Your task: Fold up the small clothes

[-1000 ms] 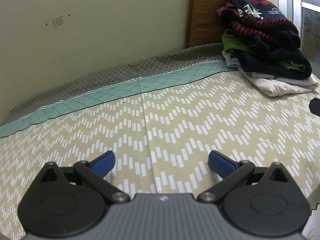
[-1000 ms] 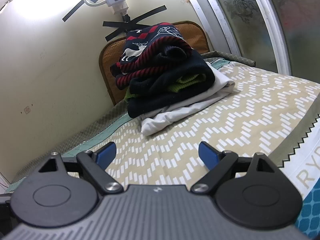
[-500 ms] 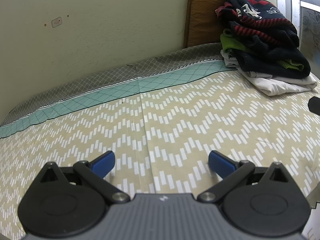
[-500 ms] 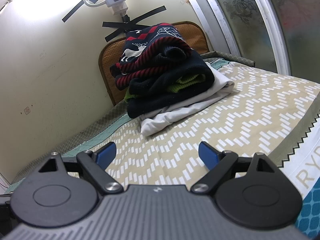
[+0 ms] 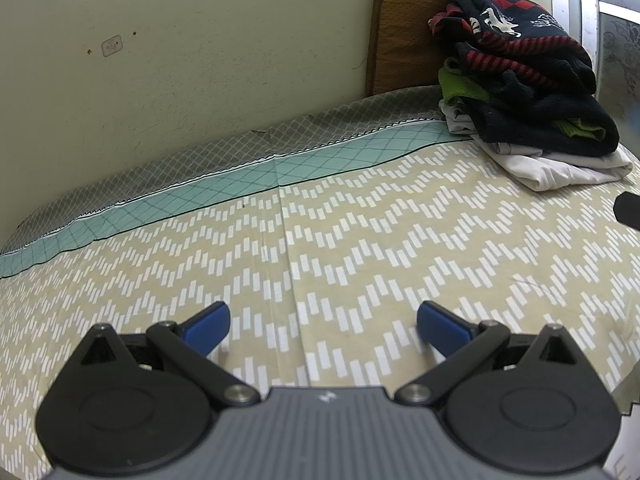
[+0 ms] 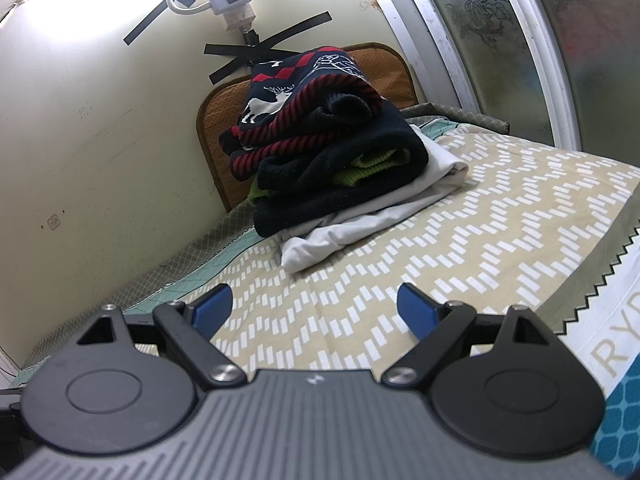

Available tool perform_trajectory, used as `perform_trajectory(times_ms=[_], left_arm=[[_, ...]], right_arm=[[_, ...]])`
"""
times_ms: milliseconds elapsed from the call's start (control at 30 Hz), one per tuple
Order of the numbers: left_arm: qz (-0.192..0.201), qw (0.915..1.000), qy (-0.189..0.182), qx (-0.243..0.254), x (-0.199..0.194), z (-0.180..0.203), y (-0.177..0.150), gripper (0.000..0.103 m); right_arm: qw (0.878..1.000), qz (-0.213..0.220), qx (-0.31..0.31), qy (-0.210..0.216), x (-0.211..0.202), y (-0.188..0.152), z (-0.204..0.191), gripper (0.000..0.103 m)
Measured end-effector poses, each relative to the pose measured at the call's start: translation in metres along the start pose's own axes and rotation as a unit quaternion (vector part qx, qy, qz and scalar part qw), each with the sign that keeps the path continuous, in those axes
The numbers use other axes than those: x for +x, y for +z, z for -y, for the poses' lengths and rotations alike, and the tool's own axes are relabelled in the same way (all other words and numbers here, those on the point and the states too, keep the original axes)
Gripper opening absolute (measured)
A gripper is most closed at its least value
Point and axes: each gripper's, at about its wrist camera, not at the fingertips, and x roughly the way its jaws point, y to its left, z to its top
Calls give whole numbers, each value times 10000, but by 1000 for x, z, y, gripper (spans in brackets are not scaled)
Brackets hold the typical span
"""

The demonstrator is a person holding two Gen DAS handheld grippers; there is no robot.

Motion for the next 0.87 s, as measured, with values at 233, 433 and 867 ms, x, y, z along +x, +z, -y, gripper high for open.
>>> perform_trajectory(times_ms=[233, 433, 867], left_arm=[[-1, 10000, 0, -2, 0, 0, 0, 103], [3, 10000, -1, 12, -1, 0, 0, 103], [39, 9998, -163, 69, -3, -3, -1, 103]], right_arm=[[10000, -1, -2, 1, 0, 0, 0, 91], [10000, -2, 0, -2, 0, 0, 0, 91], [10000, -20, -3, -21, -3, -1, 1, 91]])
